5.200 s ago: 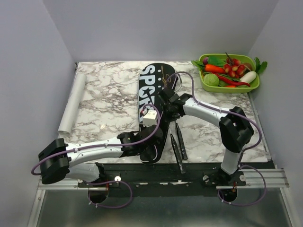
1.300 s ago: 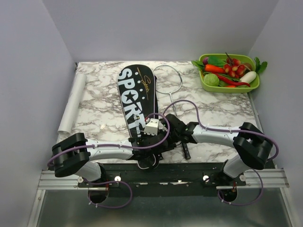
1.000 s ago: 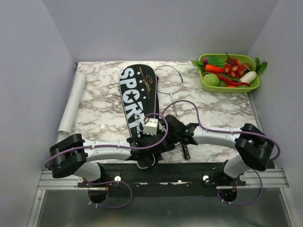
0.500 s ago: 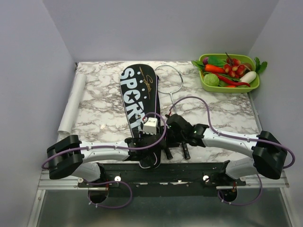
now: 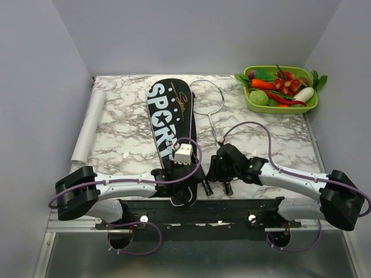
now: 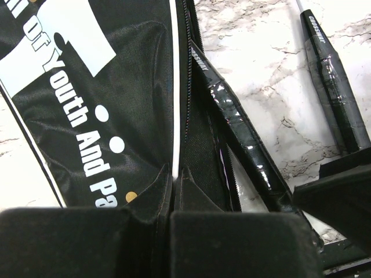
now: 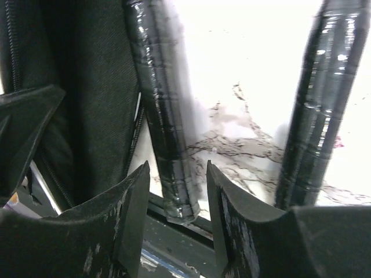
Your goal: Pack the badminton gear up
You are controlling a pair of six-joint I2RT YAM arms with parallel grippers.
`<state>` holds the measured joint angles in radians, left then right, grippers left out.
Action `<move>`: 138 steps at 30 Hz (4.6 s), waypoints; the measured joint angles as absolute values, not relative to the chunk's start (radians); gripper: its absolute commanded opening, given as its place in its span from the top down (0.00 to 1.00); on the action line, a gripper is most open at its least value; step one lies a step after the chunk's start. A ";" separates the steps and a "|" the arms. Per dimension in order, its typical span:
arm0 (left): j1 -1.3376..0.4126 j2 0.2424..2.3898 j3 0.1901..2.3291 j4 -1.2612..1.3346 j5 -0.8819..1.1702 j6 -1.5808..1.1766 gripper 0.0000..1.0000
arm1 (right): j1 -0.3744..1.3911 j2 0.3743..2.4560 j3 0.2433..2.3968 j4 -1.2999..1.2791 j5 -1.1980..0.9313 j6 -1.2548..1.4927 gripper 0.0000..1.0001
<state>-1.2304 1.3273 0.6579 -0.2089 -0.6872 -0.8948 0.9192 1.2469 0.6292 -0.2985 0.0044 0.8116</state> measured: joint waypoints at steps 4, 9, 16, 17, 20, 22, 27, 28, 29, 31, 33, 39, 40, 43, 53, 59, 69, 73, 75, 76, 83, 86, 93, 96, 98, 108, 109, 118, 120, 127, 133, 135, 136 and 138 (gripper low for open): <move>-1.231 1.328 0.658 -0.209 -0.688 -0.895 1.00 | 0.896 1.214 0.593 -0.282 0.001 0.809 0.55; -1.231 1.338 0.658 -0.205 -0.688 -0.895 1.00 | 0.895 1.217 0.542 -0.227 -0.041 0.814 0.58; -1.231 1.360 0.658 -0.203 -0.688 -0.893 1.00 | 0.890 1.222 0.424 -0.031 -0.123 0.868 0.57; -1.231 1.360 0.658 -0.203 -0.688 -0.891 1.00 | 0.890 1.227 0.413 -0.001 -0.136 0.876 0.57; -1.231 1.362 0.658 -0.200 -0.688 -0.889 1.00 | 0.890 1.254 0.397 0.068 -0.171 0.896 0.57; -1.231 1.366 0.658 -0.196 -0.688 -0.888 1.00 | 0.890 1.274 0.384 0.121 -0.196 0.913 0.57; -1.231 1.377 0.658 -0.193 -0.688 -0.886 1.00 | 0.889 1.306 0.347 0.244 -0.249 0.964 0.57; -1.231 1.377 0.658 -0.191 -0.688 -0.886 1.00 | 0.889 1.314 0.343 0.266 -0.259 0.974 0.58; -1.231 1.377 0.658 -0.186 -0.688 -0.886 1.00 | 0.889 1.324 0.340 0.287 -0.266 0.983 0.58; -1.231 1.377 0.658 -0.181 -0.688 -0.886 1.00 | 0.889 1.340 0.335 0.331 -0.283 1.007 0.58; -1.231 1.377 0.658 -0.180 -0.688 -0.886 1.00 | 0.889 1.353 0.331 0.377 -0.299 1.030 0.60; -1.231 1.377 0.658 -0.179 -0.688 -0.886 1.00 | 0.889 1.382 0.334 0.479 -0.336 1.070 0.62; -1.231 1.377 0.658 -0.181 -0.688 -0.886 1.00 | 0.889 1.391 0.340 0.482 -0.339 1.073 0.63; -1.230 1.378 0.658 -0.181 -0.689 -0.883 1.00 | 0.889 1.428 0.356 0.490 -0.350 1.079 0.65; -1.230 1.378 0.658 -0.152 -0.688 -0.870 1.00 | 0.898 1.608 0.377 0.688 -0.415 1.122 0.67; -1.225 1.355 0.630 -0.122 -0.688 -0.839 1.00 | 0.902 1.682 0.445 0.708 -0.487 1.101 0.48; -1.223 1.274 0.599 -0.138 -0.687 -0.805 1.00 | 0.897 1.734 0.516 0.684 -0.593 1.038 0.44; -1.226 1.251 0.599 -0.140 -0.685 -0.817 1.00 | 0.898 1.664 0.517 0.593 -0.576 0.991 0.44; -1.226 1.233 0.599 -0.144 -0.685 -0.822 1.00 | 0.899 1.595 0.519 0.516 -0.548 0.960 0.42; -1.226 1.225 0.599 -0.146 -0.685 -0.825 1.00 | 0.900 1.555 0.522 0.465 -0.529 0.943 0.41; -1.226 1.211 0.587 -0.163 -0.688 -0.842 1.00 | 0.886 1.323 0.606 0.096 -0.307 0.828 0.36; -1.226 1.210 0.575 -0.163 -0.688 -0.844 1.00 | 0.842 1.273 0.643 -0.028 -0.216 0.783 0.35; -1.225 1.170 0.568 -0.167 -0.689 -0.841 1.00 | 0.587 1.304 0.831 -0.277 -0.057 0.656 0.36; -1.224 1.153 0.568 -0.167 -0.690 -0.839 1.00 | 0.461 1.391 0.941 -0.321 -0.015 0.607 0.36; -1.223 1.141 0.568 -0.168 -0.690 -0.838 1.00 | 0.420 1.472 1.031 -0.349 0.014 0.577 0.36; -1.211 1.097 0.568 -0.182 -0.689 -0.834 1.00 | 0.412 1.910 1.454 -0.489 0.085 0.476 0.39; -1.211 1.097 0.568 -0.182 -0.689 -0.834 1.00 | 0.412 1.933 1.468 -0.497 0.089 0.470 0.39; -1.208 1.070 0.538 -0.181 -0.688 -0.835 1.00 | 0.412 2.065 1.537 -0.586 0.116 0.441 0.43; -1.206 1.070 0.533 -0.181 -0.688 -0.835 1.00 | 0.413 2.065 1.537 -0.587 0.116 0.435 0.44; -1.205 1.076 0.531 -0.166 -0.688 -0.835 1.00 | 0.433 2.066 1.537 -0.588 0.124 0.414 0.44; -1.205 1.077 0.530 -0.158 -0.687 -0.834 1.00 | 0.460 2.067 1.537 -0.605 0.127 0.408 0.51; -1.205 1.076 0.527 -0.158 -0.687 -0.835 1.00 | 0.467 2.070 1.537 -0.609 0.131 0.407 0.58; -1.205 1.076 0.525 -0.158 -0.687 -0.835 1.00 | 0.470 2.074 1.537 -0.612 0.133 0.406 0.61; -1.205 1.072 0.520 -0.158 -0.687 -0.835 1.00 | 0.474 2.084 1.537 -0.619 0.136 0.406 0.70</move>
